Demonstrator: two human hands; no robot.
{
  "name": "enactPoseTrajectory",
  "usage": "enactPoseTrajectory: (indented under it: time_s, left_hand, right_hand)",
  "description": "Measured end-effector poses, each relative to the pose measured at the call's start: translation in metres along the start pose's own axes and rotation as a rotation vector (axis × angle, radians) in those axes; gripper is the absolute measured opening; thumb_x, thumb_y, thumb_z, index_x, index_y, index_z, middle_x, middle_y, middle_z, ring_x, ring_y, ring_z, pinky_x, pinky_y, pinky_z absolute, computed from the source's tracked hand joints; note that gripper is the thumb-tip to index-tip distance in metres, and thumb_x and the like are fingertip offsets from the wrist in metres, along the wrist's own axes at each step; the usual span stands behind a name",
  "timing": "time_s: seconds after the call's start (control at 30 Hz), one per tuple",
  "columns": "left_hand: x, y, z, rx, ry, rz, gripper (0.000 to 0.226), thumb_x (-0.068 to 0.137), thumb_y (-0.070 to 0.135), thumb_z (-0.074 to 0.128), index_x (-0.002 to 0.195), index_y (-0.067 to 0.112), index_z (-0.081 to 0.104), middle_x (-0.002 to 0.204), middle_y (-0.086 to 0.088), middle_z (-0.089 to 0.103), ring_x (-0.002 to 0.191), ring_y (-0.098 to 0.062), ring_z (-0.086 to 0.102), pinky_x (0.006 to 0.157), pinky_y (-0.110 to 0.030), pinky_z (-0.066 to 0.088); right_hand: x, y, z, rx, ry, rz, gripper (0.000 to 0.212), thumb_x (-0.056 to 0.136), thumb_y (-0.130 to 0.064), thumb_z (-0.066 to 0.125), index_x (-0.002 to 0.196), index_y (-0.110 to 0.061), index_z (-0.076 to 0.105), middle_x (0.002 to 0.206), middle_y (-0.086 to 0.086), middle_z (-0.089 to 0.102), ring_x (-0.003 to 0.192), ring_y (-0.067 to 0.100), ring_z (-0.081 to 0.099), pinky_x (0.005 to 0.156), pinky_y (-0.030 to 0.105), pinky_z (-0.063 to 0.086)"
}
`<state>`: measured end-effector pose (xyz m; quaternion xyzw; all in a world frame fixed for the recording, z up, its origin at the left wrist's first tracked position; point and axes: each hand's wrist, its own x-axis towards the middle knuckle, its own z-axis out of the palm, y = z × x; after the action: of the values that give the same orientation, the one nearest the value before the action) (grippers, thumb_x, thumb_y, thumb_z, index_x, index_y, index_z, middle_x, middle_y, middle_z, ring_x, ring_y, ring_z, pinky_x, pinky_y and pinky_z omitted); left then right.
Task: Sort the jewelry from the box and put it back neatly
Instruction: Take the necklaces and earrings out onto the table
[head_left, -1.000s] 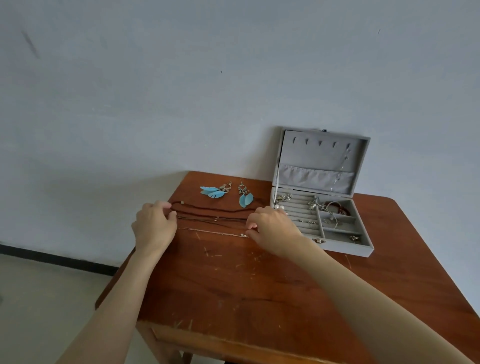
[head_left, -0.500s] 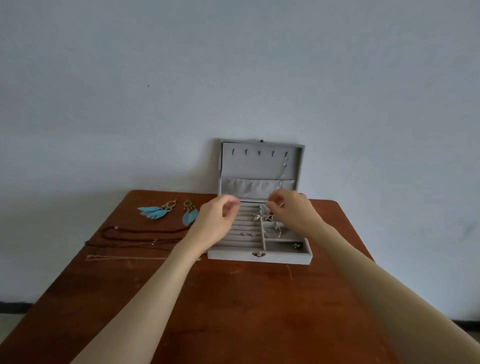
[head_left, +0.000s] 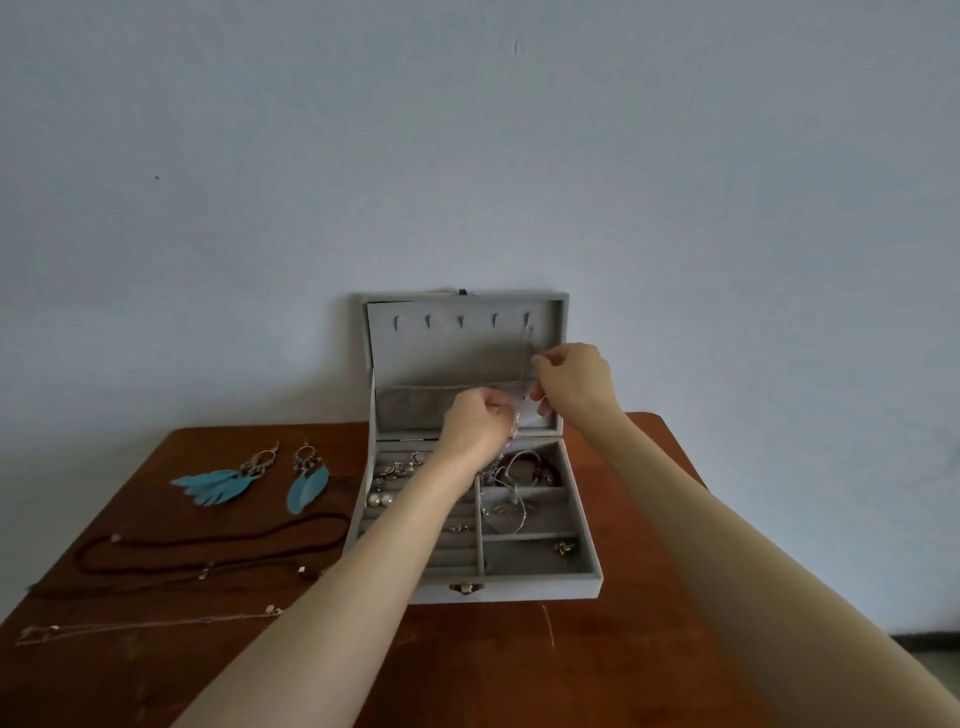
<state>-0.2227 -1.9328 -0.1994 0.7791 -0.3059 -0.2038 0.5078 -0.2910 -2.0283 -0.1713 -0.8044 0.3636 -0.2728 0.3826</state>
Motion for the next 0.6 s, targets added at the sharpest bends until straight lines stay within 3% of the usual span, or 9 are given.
enactPoseTrajectory:
  time_s: [0.1,0.23,0.3,0.43,0.6]
  left_hand:
    - [0.003,-0.003,0.004,-0.065,-0.011,-0.04,0.025,0.091,0.017,0.053,0.11,0.005,0.061,0.09,-0.007,0.07,0.082,-0.017,0.065,0.083,-0.031,0.047]
    - [0.003,0.0,-0.001,-0.158,-0.007,-0.013,0.02,0.09,0.015,0.058,0.103,0.002,0.065,0.069,-0.003,0.064,0.059,-0.012,0.056,0.079,-0.031,0.051]
    - [0.001,0.002,-0.005,-0.183,-0.003,0.013,0.017,0.09,0.014,0.058,0.099,0.003,0.068,0.065,-0.002,0.062,0.053,-0.009,0.054,0.068,-0.021,0.051]
    - [-0.003,0.012,-0.013,-0.173,0.005,0.047,0.014,0.09,0.018,0.057,0.093,0.008,0.067,0.067,-0.002,0.063,0.055,-0.007,0.054,0.053,-0.009,0.042]
    - [-0.006,0.028,-0.018,-0.218,0.008,0.072,0.011,0.092,0.014,0.054,0.091,0.008,0.064,0.068,-0.001,0.062,0.055,-0.008,0.053,0.044,-0.005,0.037]
  right_hand:
    - [0.002,-0.001,0.006,0.003,-0.023,0.014,0.038,0.091,-0.022,0.051,0.054,-0.015,0.058,0.047,0.001,0.058,0.033,0.002,0.051,0.056,0.024,0.043]
    - [0.004,-0.008,0.01,0.08,-0.016,0.054,0.038,0.088,-0.021,0.057,0.05,-0.014,0.056,0.042,0.0,0.053,0.041,0.008,0.05,0.053,0.023,0.045]
    - [0.003,-0.012,0.01,0.303,-0.034,0.12,0.039,0.085,-0.013,0.06,0.047,-0.012,0.051,0.038,-0.002,0.048,0.033,0.008,0.044,0.039,0.019,0.037]
    - [0.004,-0.024,0.005,0.718,-0.053,0.308,0.033,0.085,-0.007,0.061,0.055,-0.013,0.047,0.034,-0.005,0.043,0.027,0.007,0.036,0.033,0.012,0.027]
    - [0.008,-0.034,-0.004,0.669,-0.004,0.274,0.031,0.085,-0.011,0.06,0.057,-0.014,0.049,0.048,0.0,0.044,0.034,0.009,0.036,0.034,0.014,0.027]
